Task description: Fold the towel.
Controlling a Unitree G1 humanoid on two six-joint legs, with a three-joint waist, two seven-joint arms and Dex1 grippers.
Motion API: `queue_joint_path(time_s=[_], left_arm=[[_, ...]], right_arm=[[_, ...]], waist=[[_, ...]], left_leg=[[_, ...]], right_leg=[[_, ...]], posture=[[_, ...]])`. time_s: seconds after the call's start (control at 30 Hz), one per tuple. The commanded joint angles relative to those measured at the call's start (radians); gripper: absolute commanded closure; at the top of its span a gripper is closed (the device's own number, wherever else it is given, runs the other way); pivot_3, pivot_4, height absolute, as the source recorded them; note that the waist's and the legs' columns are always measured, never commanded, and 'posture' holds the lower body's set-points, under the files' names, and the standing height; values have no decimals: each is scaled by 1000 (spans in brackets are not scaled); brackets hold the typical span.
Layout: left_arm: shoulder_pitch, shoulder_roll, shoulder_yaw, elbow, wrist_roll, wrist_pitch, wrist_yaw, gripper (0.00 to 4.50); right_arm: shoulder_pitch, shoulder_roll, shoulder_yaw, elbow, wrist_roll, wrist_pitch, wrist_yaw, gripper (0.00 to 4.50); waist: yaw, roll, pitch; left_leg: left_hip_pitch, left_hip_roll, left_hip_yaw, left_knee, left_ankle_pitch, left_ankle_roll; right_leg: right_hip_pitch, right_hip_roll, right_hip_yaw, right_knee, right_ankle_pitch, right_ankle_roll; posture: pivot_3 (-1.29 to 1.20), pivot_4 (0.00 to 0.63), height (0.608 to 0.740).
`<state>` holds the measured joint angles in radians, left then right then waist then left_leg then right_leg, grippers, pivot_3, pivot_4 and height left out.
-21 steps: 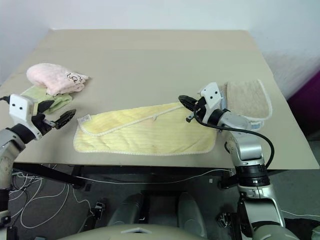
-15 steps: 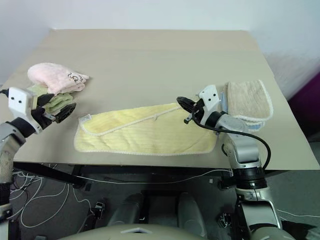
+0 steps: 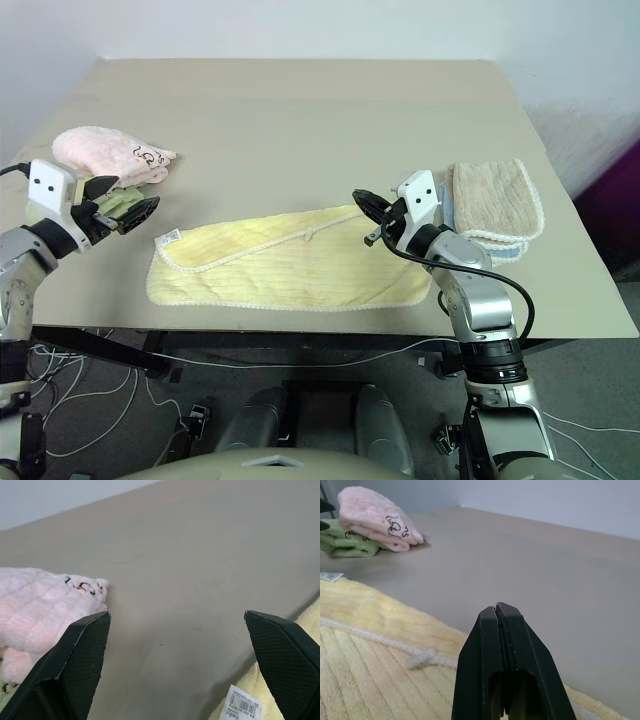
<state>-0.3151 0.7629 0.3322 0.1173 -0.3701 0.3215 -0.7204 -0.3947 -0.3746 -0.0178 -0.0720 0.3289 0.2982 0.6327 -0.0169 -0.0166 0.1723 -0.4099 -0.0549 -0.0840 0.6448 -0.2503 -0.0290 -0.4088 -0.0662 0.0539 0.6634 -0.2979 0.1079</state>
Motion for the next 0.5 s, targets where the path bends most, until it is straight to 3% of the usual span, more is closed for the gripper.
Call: queue_joint_path(time_s=[0.03,0.37,0.5], left_arm=[[0,3,13,-19,2,-20,1,16],[53,-4,19,-74,-5,-9,4,16],[92,60,-16,-68,10,-49,-120,16]], right_arm=[[-30,4,-14,-4,0,-27,-5,4500],[-47,-32,-6,20,-17,-34,29,4500],[-47,-35,-4,20,-12,-27,36,4500]], waist=[[0,0,0],[0,0,0],[-3,0,0]], left_leg=[[0,0,0,0,0,0],[0,0,0,0,0,0],[0,0,0,0,0,0]], right_leg=[[0,0,0,0,0,0],[0,0,0,0,0,0],[0,0,0,0,0,0]], posture=[[0,150,740],[0,150,740],[0,150,740]])
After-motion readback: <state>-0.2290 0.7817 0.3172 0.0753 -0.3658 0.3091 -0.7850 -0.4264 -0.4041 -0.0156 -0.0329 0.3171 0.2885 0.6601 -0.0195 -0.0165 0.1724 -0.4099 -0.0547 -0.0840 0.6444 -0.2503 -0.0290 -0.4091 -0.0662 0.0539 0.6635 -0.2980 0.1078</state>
